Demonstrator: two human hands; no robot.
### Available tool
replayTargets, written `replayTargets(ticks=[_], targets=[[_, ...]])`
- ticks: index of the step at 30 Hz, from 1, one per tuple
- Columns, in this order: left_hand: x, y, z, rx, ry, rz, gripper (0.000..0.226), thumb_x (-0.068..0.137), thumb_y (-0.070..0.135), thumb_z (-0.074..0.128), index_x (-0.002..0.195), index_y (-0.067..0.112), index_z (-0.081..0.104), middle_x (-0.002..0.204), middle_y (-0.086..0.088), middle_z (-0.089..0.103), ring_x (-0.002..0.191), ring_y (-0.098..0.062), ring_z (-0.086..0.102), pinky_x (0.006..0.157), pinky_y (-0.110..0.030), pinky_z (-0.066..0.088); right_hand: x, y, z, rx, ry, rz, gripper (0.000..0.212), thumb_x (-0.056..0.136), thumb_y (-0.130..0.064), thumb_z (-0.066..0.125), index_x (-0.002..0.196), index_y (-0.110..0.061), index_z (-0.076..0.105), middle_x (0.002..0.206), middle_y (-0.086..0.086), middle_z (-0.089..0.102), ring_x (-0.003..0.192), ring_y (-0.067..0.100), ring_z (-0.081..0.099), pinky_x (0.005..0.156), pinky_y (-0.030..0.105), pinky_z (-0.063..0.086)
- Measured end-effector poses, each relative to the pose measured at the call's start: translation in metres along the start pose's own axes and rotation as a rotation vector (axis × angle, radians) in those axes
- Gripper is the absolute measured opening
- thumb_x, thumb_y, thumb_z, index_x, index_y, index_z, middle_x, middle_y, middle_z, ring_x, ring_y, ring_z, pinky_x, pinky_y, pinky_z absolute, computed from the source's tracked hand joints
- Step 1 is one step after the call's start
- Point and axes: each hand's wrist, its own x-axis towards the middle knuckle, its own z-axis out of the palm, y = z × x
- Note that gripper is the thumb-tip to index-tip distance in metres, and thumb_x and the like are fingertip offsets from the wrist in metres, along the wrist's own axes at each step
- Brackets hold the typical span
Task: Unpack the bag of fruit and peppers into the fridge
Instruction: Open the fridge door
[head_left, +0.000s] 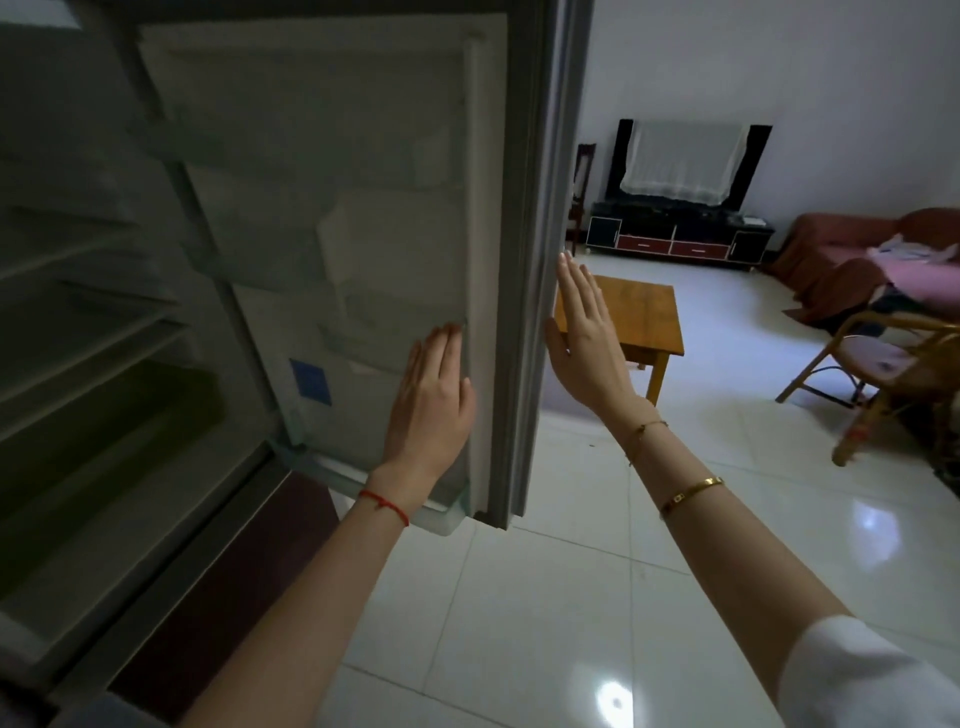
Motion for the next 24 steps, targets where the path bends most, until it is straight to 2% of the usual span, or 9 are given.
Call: replayTargets(ticks=[4, 10, 14, 17, 20, 24], targets=[[0.025, 0.011, 0.022, 0.016, 0.001, -0.011, 0.059, 0.101, 0.016, 0.046, 0.154, 0.004, 0.023, 0.161, -0.015, 0.026, 0.150, -0.028, 0.024, 0.125, -0.037, 0.017, 0.028, 0.032, 0.004, 0.022, -0.032, -0.016, 0.061, 0.103, -0.025, 0.037, 0.155, -0.010, 0.010, 0.163, 0.007, 0.010, 0.152, 0.022, 0.004, 0.123, 0.046, 0.016], [0.063, 0.014, 0.054, 0.070, 0.007, -0.002, 0.062, 0.101, 0.017, 0.044, 0.156, 0.008, 0.017, 0.163, -0.012, 0.023, 0.152, -0.025, 0.019, 0.123, -0.029, 0.004, 0.069, 0.071, 0.021, 0.101, -0.044, 0.001, 0.063, 0.102, -0.022, 0.039, 0.156, -0.011, 0.007, 0.164, 0.005, 0.007, 0.149, 0.014, -0.005, 0.124, 0.038, 0.007], [0.092, 0.011, 0.077, 0.089, 0.011, 0.019, 0.061, 0.100, 0.016, 0.045, 0.156, 0.007, 0.021, 0.161, -0.012, 0.029, 0.151, -0.025, 0.023, 0.124, -0.030, 0.005, 0.097, 0.097, 0.037, 0.127, -0.035, 0.006, 0.063, 0.101, -0.020, 0.039, 0.155, -0.011, 0.008, 0.164, 0.004, 0.007, 0.143, 0.005, -0.009, 0.121, 0.029, 0.000], [0.116, 0.005, 0.095, 0.094, 0.022, 0.048, 0.058, 0.098, 0.013, 0.046, 0.153, 0.005, 0.028, 0.158, -0.012, 0.035, 0.149, -0.023, 0.028, 0.126, -0.034, 0.011, 0.120, 0.117, 0.050, 0.160, -0.044, 0.013, 0.062, 0.101, -0.019, 0.038, 0.156, -0.013, 0.009, 0.164, 0.002, 0.007, 0.146, 0.005, -0.006, 0.122, 0.031, 0.002], [0.139, 0.000, 0.111, 0.049, 0.058, 0.038, 0.052, 0.096, 0.007, 0.048, 0.148, 0.003, 0.039, 0.152, -0.013, 0.044, 0.146, -0.024, 0.035, 0.125, -0.036, 0.017, 0.144, 0.135, 0.064, 0.206, -0.059, 0.011, 0.063, 0.100, -0.014, 0.039, 0.156, -0.014, 0.009, 0.164, 0.001, 0.008, 0.151, 0.014, 0.000, 0.125, 0.038, 0.007], [0.170, -0.003, 0.132, 0.057, 0.073, 0.042, 0.051, 0.096, 0.007, 0.049, 0.146, 0.002, 0.043, 0.150, -0.013, 0.047, 0.144, -0.024, 0.039, 0.124, -0.036, 0.020, 0.176, 0.159, 0.083, 0.255, -0.077, 0.013, 0.064, 0.098, -0.008, 0.039, 0.156, -0.015, 0.010, 0.164, 0.001, 0.009, 0.151, 0.014, 0.002, 0.125, 0.039, 0.010]])
